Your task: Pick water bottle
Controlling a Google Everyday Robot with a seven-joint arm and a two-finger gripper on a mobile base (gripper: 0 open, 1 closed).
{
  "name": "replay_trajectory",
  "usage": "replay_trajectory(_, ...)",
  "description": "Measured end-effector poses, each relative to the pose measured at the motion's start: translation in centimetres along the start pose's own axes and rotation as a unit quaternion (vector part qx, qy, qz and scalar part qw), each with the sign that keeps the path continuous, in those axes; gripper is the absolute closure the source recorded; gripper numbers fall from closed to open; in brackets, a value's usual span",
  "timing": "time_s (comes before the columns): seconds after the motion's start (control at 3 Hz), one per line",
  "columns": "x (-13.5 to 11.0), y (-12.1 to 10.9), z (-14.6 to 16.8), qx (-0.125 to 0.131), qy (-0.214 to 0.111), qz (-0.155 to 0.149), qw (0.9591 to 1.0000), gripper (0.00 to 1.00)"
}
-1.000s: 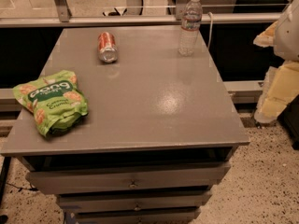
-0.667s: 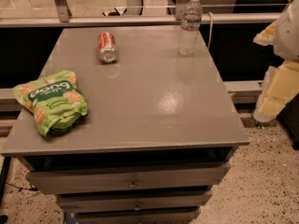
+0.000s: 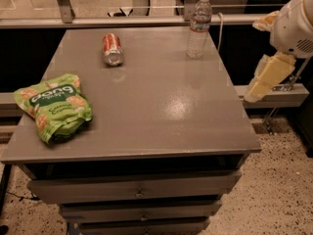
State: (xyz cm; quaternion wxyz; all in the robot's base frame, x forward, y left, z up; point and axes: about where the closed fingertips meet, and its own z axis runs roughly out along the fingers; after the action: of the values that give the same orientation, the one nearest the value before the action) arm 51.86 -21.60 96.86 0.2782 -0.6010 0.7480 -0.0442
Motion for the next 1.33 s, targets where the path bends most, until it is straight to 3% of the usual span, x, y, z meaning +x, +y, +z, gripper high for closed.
replay_trajectory(0.33, -0.8, -4.8, 2.1, 0.050, -0.044, -0.008, 0.9977, 0.00)
replay_trajectory(0.67, -1.1, -9.0, 3.8, 0.095, -0.073, 0.000, 0.9928, 0.00)
replay_trajectory(1.0, -1.0, -12.6, 5.4, 0.124, -0.109, 0.027, 0.9859, 0.00)
replay_trajectory(1.33, -1.0, -15.0, 6.4, 0.137, -0.152, 0.059, 0.9771, 0.00)
